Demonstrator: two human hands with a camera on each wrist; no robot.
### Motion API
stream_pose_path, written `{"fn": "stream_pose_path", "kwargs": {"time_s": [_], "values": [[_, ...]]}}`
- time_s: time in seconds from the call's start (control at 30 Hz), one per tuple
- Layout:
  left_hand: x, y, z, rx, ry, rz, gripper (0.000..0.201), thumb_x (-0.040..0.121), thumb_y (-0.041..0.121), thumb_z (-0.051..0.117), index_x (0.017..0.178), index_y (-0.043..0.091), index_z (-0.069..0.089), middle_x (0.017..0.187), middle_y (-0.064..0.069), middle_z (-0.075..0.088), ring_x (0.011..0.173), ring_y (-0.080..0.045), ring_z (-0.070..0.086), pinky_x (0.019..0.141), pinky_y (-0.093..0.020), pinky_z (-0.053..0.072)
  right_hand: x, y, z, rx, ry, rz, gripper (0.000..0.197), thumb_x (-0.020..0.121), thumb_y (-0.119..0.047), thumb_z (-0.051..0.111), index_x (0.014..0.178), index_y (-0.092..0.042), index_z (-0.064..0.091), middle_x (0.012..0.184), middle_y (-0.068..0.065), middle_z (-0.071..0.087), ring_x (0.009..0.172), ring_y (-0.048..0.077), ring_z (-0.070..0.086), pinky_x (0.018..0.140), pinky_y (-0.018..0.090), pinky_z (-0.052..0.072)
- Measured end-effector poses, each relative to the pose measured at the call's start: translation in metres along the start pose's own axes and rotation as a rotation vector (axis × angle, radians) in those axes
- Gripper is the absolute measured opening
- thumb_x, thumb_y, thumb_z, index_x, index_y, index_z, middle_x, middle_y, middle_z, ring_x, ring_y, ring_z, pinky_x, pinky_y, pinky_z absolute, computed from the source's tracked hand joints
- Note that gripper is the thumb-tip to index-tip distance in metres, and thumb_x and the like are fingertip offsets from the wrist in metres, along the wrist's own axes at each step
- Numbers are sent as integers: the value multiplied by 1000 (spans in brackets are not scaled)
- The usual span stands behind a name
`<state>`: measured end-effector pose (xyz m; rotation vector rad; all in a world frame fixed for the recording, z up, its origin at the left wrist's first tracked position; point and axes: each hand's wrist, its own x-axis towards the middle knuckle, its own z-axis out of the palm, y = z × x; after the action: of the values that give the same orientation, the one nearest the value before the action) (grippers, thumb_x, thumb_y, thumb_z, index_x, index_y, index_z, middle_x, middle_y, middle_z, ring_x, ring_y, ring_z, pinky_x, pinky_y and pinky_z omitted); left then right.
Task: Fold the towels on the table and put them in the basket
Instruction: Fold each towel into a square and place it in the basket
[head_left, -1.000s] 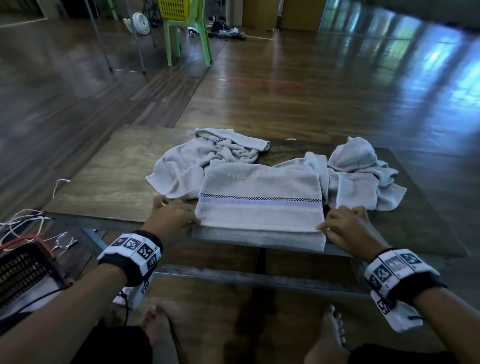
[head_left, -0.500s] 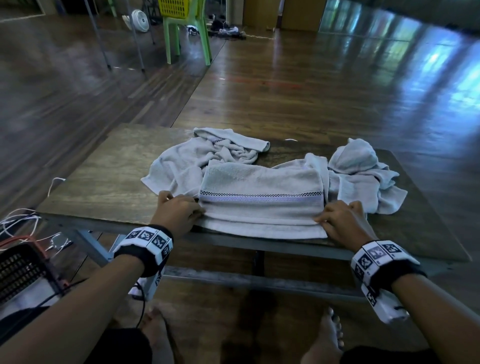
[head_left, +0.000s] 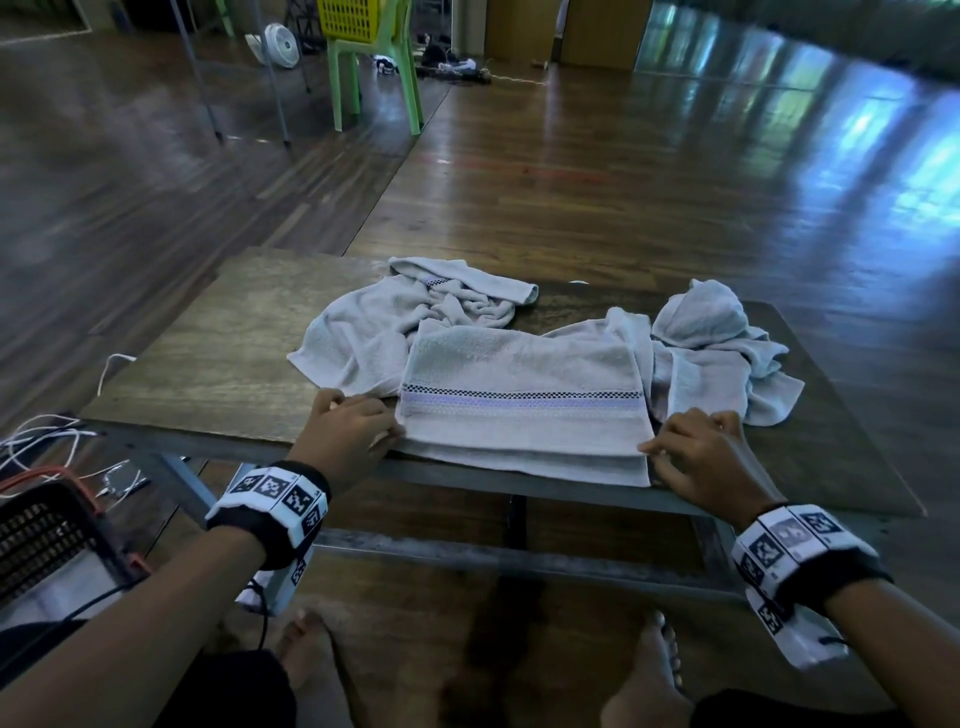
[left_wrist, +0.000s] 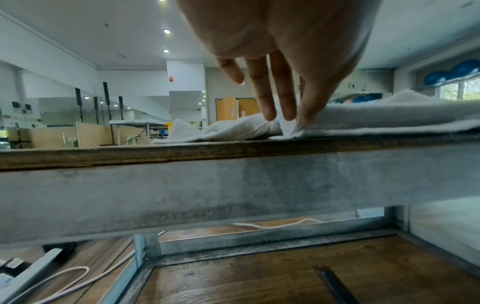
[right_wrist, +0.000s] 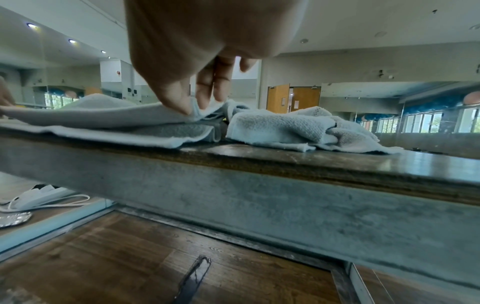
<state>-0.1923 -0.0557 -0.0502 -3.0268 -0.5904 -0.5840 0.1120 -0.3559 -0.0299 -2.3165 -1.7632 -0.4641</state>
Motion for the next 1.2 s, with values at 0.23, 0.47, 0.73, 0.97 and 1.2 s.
{"fn": "stream_pose_path", "kwargs": {"time_s": [0.23, 0.47, 0.73, 0.97, 1.2], "values": [[-2, -1, 2, -23, -117, -22, 9, 85, 29, 65, 90, 27, 72, 95, 8, 71, 90, -16, 66, 77, -29, 36, -11, -1, 14, 100, -115, -58, 22, 64, -15, 82, 82, -24, 73, 73, -8, 61, 67, 13, 58, 65, 30, 38], [1, -1, 2, -12, -106, 28, 15, 82, 26, 66, 95, 26, 74, 97, 7, 72, 90, -17, 67, 78, -32, 43, -13, -1, 14, 112, -177, -59, 28, 65, -30, 82, 90, -21, 71, 78, -7, 60, 72, 9, 54, 68, 27, 41], [3, 10, 0, 177, -237, 154, 41, 46, 35, 87, 78, 21, 67, 79, 2, 66, 71, -20, 67, 66, -31, 52, -12, -4, 19, 89, -204, -19, 33, 60, -27, 86, 87, -21, 67, 81, -5, 65, 75, 14, 61, 70, 28, 44], [10, 10, -6, 189, -252, 216, 33, 43, 30, 88, 62, 27, 62, 67, 10, 65, 60, -11, 65, 64, -23, 45, -9, -3, 20, 85, -181, -7, 24, 65, -24, 84, 81, -21, 65, 77, -5, 64, 71, 13, 60, 68, 26, 43], [7, 6, -28, -53, -38, 61, 10, 68, 27, 79, 74, 26, 71, 73, 9, 71, 60, -15, 65, 63, -29, 45, -3, -2, 2, 40, -54, 30, 24, 64, -17, 83, 80, -19, 66, 77, -4, 63, 74, 15, 59, 70, 26, 39]]}}
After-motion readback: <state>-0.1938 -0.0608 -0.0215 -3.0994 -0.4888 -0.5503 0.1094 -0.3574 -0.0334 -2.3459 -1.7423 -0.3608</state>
